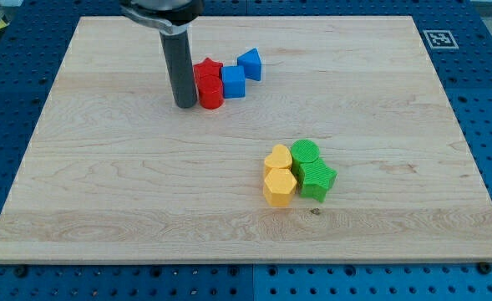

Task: Push the red blocks slightly up

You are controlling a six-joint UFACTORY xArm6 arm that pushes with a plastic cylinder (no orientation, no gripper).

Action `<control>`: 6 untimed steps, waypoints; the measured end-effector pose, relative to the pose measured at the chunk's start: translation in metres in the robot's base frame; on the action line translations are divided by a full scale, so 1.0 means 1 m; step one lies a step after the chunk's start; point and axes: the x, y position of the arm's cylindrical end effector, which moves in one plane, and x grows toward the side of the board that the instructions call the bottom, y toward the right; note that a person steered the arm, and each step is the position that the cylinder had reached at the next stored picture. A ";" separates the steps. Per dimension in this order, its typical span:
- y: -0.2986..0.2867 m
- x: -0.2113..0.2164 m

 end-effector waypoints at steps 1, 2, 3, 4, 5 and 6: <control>0.013 0.018; 0.028 0.015; 0.028 0.001; 0.028 -0.014; 0.030 -0.025; 0.034 -0.023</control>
